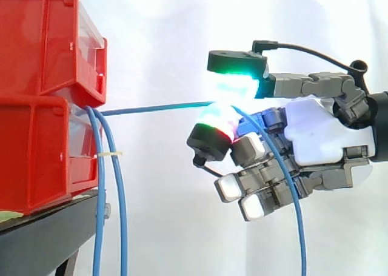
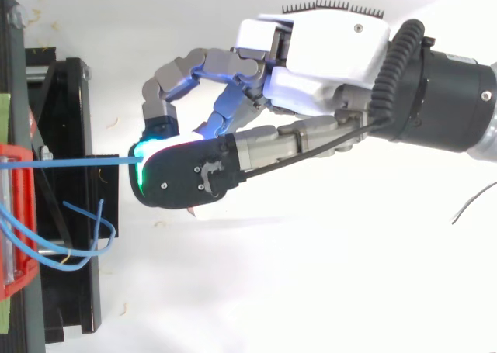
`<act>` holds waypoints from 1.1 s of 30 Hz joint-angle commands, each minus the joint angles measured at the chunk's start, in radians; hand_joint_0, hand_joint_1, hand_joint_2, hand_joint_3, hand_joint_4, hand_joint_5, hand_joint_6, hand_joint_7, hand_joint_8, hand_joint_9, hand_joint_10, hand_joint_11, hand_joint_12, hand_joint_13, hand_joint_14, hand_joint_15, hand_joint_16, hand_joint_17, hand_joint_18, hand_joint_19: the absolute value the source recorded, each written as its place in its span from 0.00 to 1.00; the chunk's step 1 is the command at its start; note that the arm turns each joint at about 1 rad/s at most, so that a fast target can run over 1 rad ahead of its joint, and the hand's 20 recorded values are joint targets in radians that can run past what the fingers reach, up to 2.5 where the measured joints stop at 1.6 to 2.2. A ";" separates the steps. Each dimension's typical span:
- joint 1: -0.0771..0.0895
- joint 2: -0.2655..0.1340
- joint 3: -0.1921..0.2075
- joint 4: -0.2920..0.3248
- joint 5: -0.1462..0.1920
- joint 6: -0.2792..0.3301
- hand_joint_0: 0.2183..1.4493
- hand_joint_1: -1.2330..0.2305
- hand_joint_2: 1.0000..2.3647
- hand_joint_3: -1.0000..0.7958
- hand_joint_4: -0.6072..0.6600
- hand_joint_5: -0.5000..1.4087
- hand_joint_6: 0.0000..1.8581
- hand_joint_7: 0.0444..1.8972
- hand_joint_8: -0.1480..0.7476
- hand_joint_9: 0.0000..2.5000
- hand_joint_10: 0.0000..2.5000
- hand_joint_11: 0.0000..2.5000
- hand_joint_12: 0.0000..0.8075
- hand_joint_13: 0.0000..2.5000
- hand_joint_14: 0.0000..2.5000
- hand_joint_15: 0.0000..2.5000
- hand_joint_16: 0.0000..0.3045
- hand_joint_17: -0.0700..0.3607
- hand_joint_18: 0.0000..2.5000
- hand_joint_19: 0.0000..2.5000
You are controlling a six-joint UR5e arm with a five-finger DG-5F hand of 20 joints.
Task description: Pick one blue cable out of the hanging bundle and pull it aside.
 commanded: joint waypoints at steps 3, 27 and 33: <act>0.000 -0.001 -0.001 0.000 0.001 -0.001 0.38 0.29 0.01 0.57 0.52 0.19 0.52 0.74 0.51 0.46 0.01 0.34 0.39 0.37 0.01 0.23 0.15 0.40 0.34 0.21; 0.000 -0.001 -0.002 0.000 0.003 -0.001 0.37 0.28 0.01 0.58 0.52 0.20 0.51 0.73 0.53 0.49 0.01 0.35 0.41 0.40 0.01 0.26 0.17 0.43 0.36 0.21; 0.000 -0.001 -0.002 0.000 0.003 -0.001 0.37 0.28 0.01 0.58 0.53 0.20 0.51 0.72 0.54 0.49 0.01 0.35 0.41 0.41 0.01 0.26 0.17 0.43 0.36 0.21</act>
